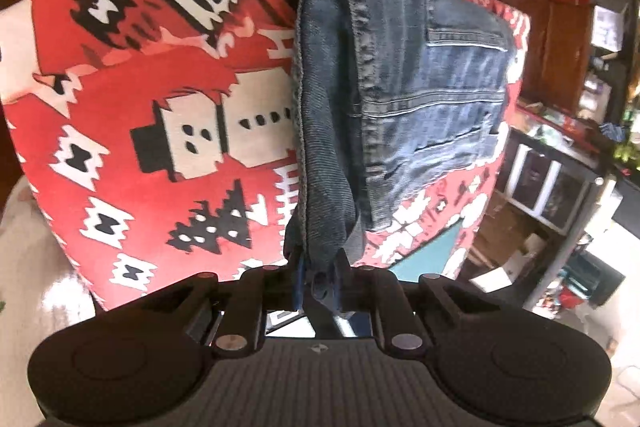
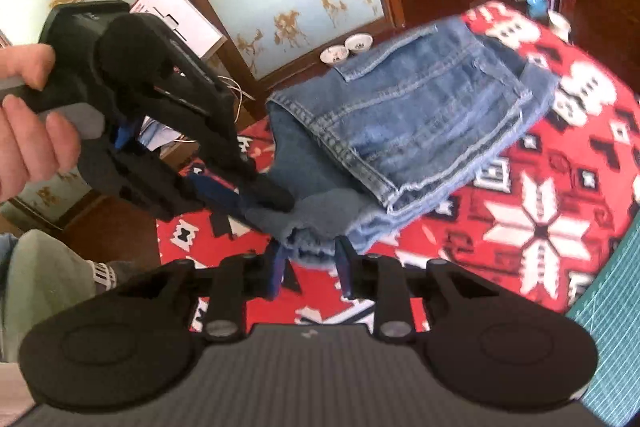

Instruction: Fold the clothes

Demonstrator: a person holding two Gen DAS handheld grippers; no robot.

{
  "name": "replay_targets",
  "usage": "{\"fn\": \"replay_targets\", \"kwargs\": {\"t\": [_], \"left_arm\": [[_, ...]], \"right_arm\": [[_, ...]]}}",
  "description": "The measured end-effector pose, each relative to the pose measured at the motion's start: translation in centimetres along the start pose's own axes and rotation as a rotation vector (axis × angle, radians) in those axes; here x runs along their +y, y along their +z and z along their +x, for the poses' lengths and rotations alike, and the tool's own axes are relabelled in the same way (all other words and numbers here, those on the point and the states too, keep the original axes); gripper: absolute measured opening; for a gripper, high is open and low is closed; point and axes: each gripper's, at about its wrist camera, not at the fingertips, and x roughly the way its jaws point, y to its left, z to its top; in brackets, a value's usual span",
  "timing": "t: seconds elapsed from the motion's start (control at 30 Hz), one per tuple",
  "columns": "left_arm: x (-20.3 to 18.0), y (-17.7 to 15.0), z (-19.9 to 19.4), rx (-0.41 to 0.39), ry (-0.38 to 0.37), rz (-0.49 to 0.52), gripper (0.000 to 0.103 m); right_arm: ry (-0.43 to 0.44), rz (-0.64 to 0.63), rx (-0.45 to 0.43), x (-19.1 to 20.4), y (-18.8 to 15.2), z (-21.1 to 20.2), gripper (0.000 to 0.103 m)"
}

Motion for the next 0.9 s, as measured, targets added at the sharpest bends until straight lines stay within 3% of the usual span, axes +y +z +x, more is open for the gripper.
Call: {"fn": "replay_targets", "kwargs": {"t": [0.13, 0.33, 0.47, 0.67, 0.8, 0.9], "left_arm": [[0.8, 0.0, 0.3, -0.001, 0.04, 0.003, 0.014], [2.7, -0.2, 2.2, 0.001, 0.106, 0.021, 0.014], [3.3, -0.7, 2.3, -0.018, 0.11, 0.044, 0.014], [0.7, -2.4, -0.2, -0.076, 0.205, 0.243, 0.014], [-1.9, -3.3, -2.1, -0.176, 0.132, 0.395, 0.011], [-4.0, -2.7, -1.2, -0.236, 0.091, 0.504, 0.011]], "right_arm": [[0.049, 0.057, 0.066, -0.5, -0.6, 1.0, 0.003], [0.11, 0.184, 0.139, -0.8, -3.1, 3.0, 0.0], [0.09, 0.202, 0.159, -0.5, -4.0, 2.9, 0.0], [0.013, 0.237, 0.108, -2.0, -2.9, 0.4, 0.0], [-0.004, 0.193, 0.03, -1.9, 0.1, 0.1, 0.004], [-0.023, 0.174, 0.03, -1.8, 2.0, 1.9, 0.007]]}}
